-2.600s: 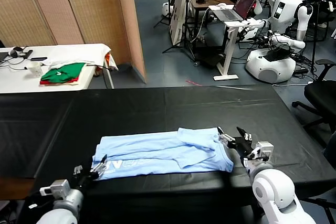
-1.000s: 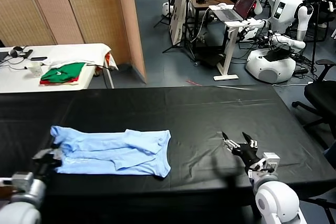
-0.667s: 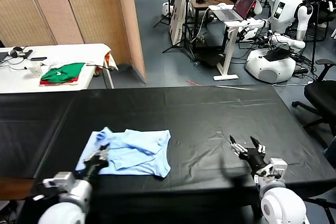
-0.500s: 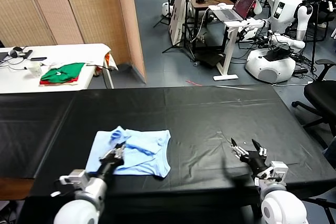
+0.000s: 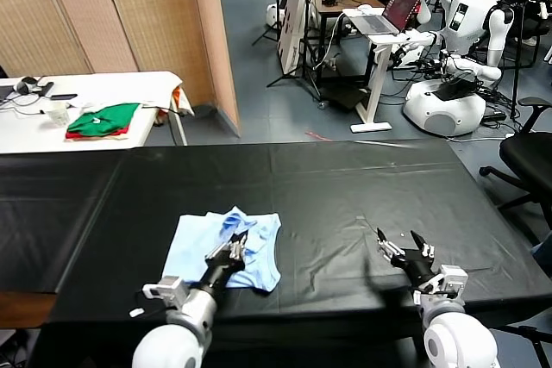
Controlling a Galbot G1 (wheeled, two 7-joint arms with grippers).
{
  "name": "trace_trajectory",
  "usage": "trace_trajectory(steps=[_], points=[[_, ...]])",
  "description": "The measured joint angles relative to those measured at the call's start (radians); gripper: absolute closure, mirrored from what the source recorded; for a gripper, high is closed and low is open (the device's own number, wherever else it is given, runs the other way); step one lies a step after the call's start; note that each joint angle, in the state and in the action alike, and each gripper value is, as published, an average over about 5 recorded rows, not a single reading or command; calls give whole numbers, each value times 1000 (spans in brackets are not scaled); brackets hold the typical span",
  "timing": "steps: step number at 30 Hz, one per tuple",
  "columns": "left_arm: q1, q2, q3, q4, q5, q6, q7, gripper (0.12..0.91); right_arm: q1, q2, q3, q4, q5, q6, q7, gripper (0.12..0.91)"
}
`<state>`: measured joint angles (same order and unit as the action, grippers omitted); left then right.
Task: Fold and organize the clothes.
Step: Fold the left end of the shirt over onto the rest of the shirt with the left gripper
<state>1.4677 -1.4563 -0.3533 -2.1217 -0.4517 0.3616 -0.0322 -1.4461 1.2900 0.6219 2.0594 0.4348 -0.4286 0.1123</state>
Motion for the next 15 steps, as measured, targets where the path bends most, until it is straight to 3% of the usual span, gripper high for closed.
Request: trace_trajectory(steps=[9, 11, 15], points=[[-4, -25, 20, 66, 110, -33, 10, 826, -15, -2, -23, 22, -10, -1, -21, 118], [-2, -27, 27, 79, 118, -40, 15, 768, -21, -6, -32, 27, -15, 2, -28, 118], [7, -40, 47, 81, 61, -39, 30, 540, -27, -17, -56, 26, -30, 11, -42, 118]])
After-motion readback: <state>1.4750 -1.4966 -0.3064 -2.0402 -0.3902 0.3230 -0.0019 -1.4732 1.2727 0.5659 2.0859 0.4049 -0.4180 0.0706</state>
